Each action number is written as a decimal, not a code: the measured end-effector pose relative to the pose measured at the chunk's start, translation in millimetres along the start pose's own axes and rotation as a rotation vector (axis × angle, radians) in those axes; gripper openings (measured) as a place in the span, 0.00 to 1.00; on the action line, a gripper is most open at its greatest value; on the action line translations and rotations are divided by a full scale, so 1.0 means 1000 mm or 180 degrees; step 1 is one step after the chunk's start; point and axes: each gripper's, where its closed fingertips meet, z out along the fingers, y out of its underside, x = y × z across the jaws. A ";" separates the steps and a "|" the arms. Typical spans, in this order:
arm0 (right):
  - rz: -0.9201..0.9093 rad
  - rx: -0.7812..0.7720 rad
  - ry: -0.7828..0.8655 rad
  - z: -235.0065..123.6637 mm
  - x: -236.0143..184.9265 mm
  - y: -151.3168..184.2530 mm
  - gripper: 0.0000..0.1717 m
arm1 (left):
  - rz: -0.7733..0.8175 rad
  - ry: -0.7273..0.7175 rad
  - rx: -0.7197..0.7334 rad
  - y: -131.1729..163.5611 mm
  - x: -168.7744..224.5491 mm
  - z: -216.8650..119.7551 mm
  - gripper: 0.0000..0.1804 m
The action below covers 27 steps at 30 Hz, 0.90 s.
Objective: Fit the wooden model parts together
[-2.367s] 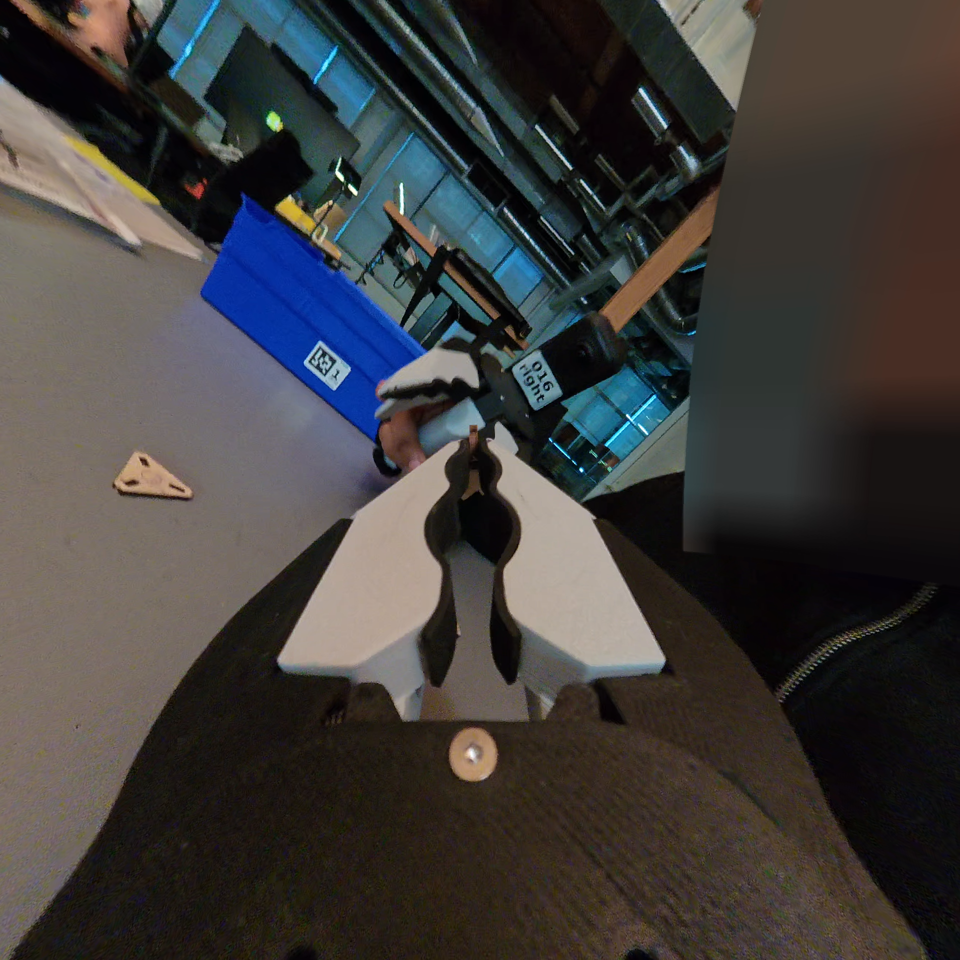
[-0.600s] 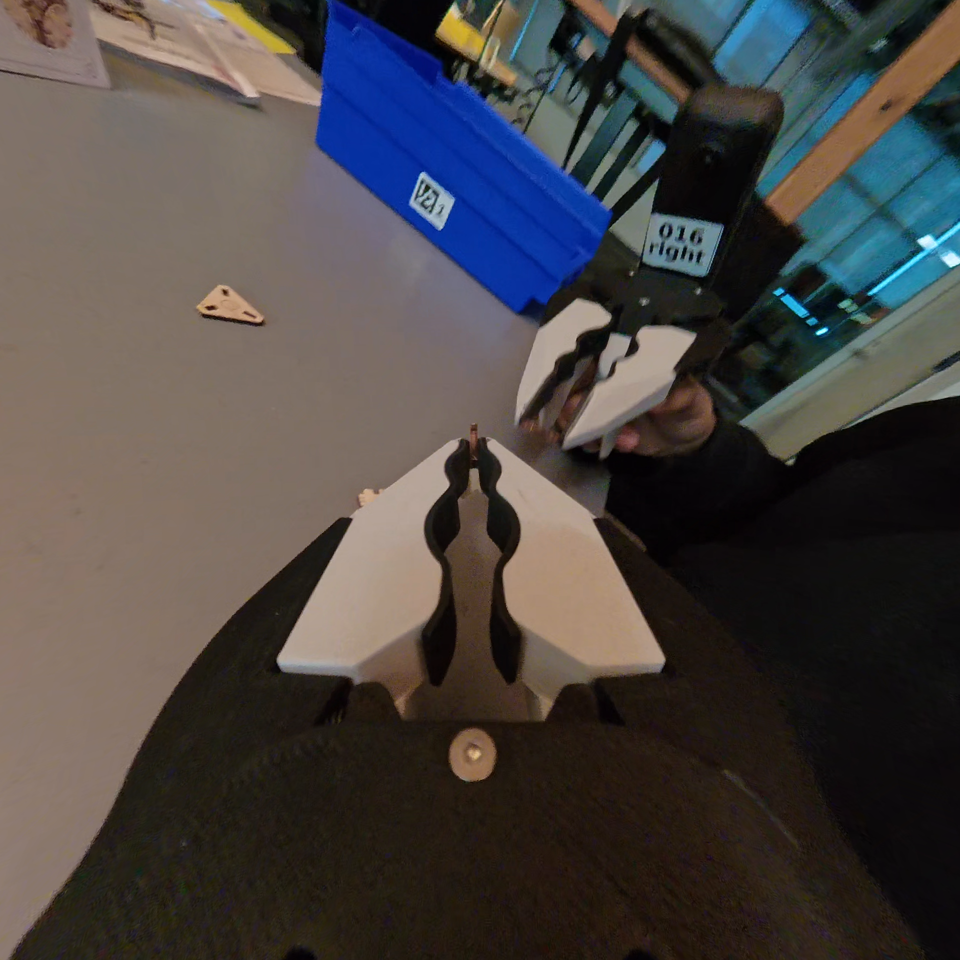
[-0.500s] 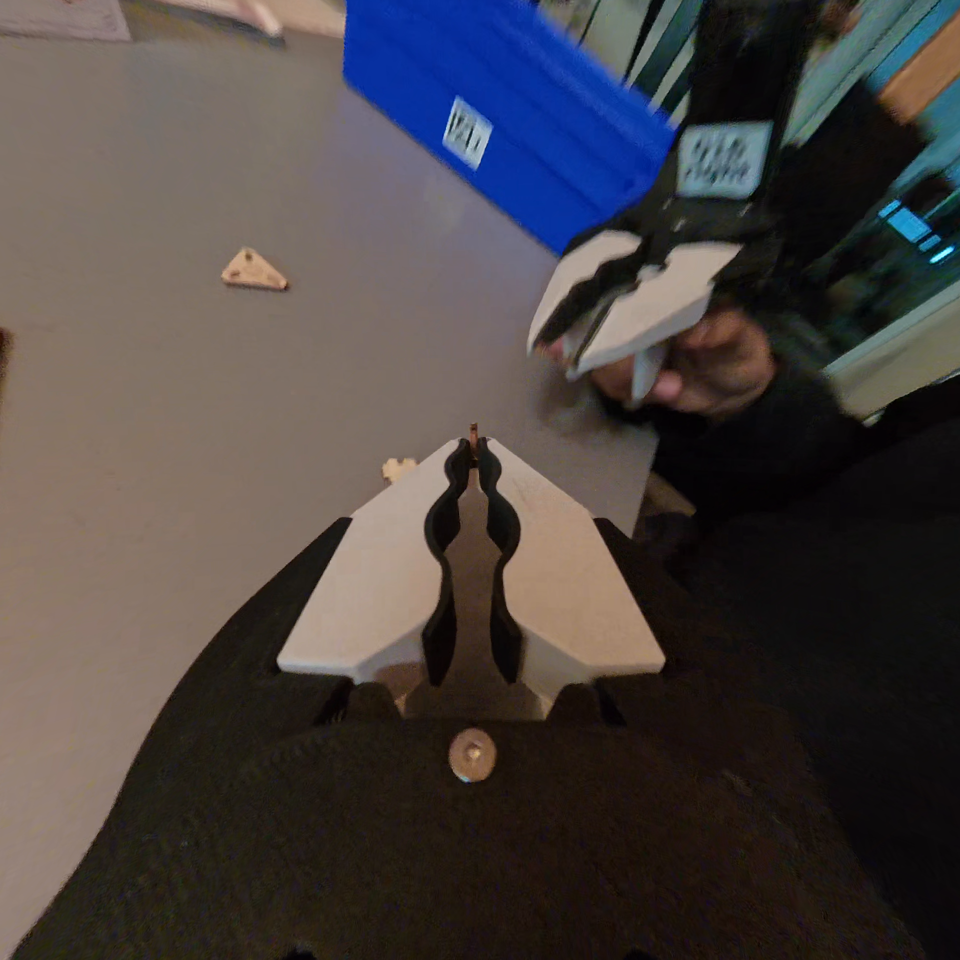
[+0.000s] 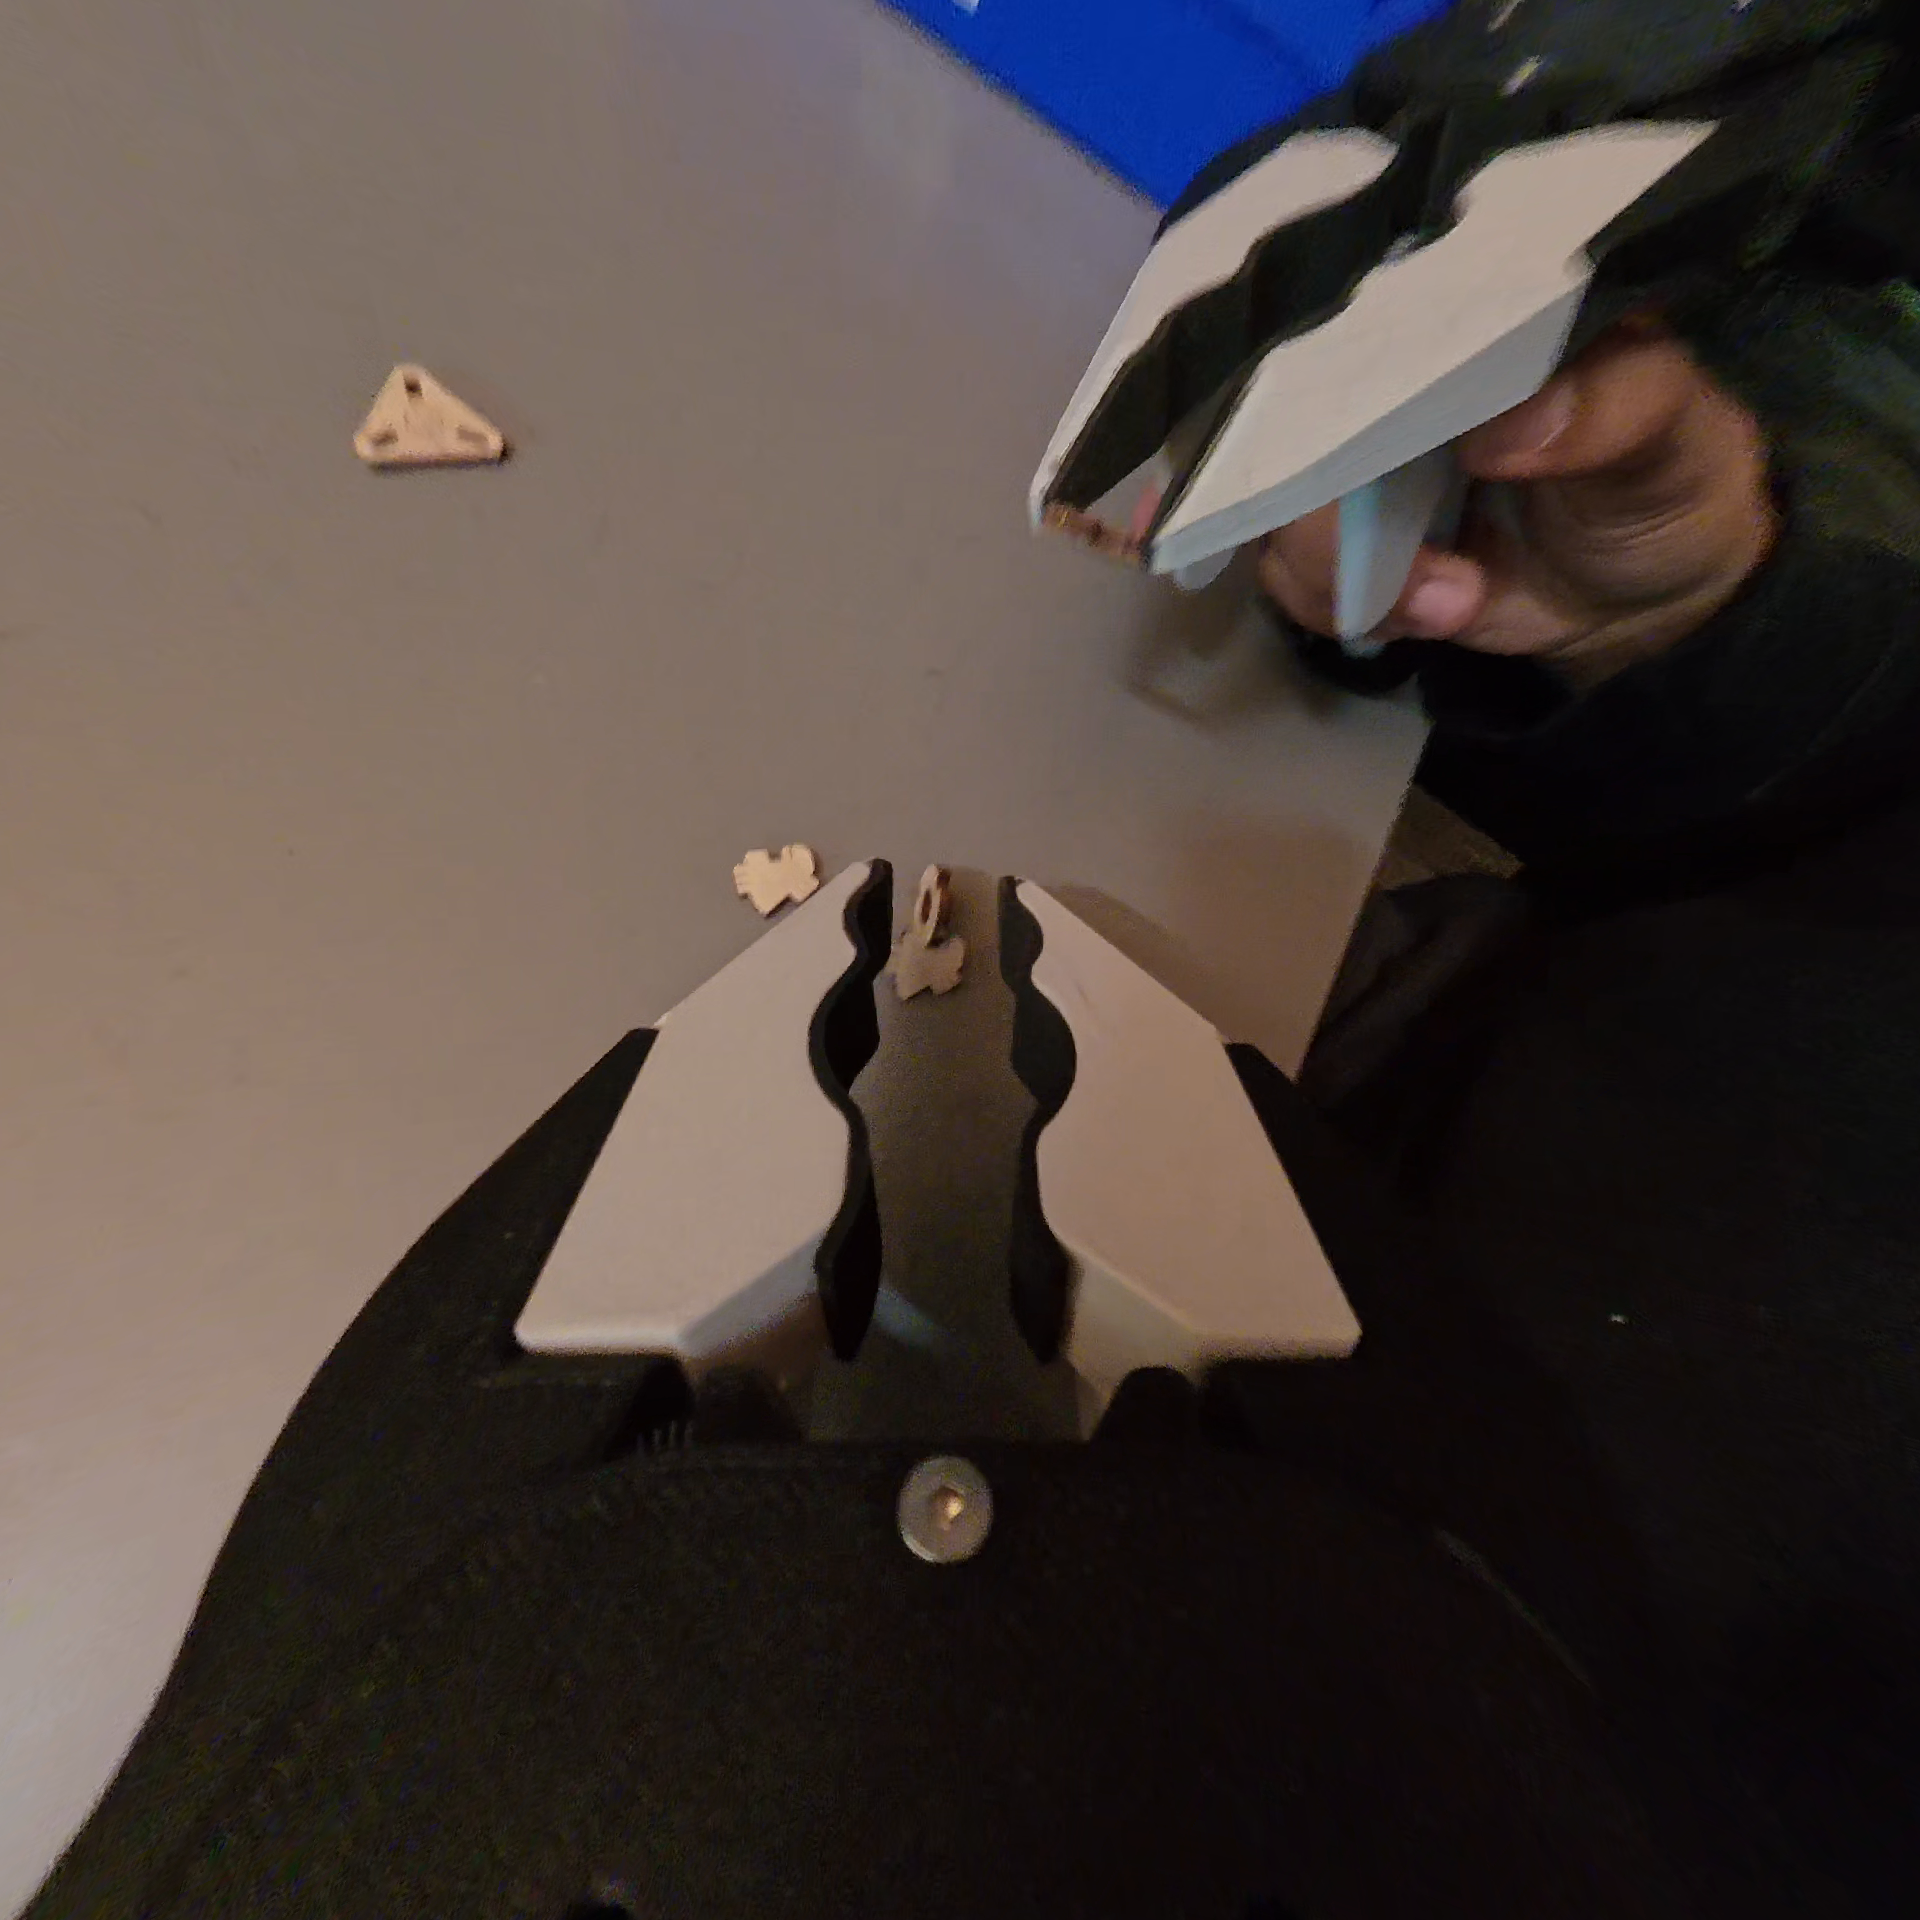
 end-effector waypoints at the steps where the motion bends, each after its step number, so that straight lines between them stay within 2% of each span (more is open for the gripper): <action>1: 0.0018 -0.0001 -0.0011 -0.001 0.000 0.000 0.08 | 0.0036 0.0083 0.0165 -0.009 0.005 -0.006 0.11; 4: 0.0189 -0.0109 -0.0145 -0.001 -0.004 0.007 0.08 | 0.0354 0.0217 0.0729 -0.036 0.018 -0.028 0.12; 6: 0.0504 -0.0280 -0.0469 0.001 -0.016 0.015 0.08 | 0.0656 0.0195 0.0898 -0.041 0.024 -0.034 0.13; 9: 0.1135 -0.0348 -0.1175 0.003 -0.043 0.016 0.08 | 0.0868 0.0409 0.0887 -0.037 0.041 -0.031 0.17; 11: 0.1333 -0.0339 -0.1433 0.003 -0.051 0.015 0.08 | 0.0838 0.0598 0.0896 -0.035 0.050 -0.029 0.15; 13: 0.1445 -0.0331 -0.1533 0.004 -0.052 0.015 0.08 | 0.0865 0.0696 0.0955 -0.036 0.055 -0.030 0.08; 17: 0.1603 -0.0283 -0.1598 0.004 -0.049 0.014 0.08 | 0.0865 0.0651 0.0955 -0.035 0.052 -0.029 0.06; 23: 0.1451 0.0277 -0.1254 -0.007 -0.023 -0.008 0.03 | 0.0443 0.0569 0.1157 -0.045 0.034 -0.035 0.04; 27: 0.0573 0.0617 -0.0898 -0.016 -0.024 -0.022 0.09 | 0.0012 0.0719 0.1169 -0.046 0.029 -0.034 0.04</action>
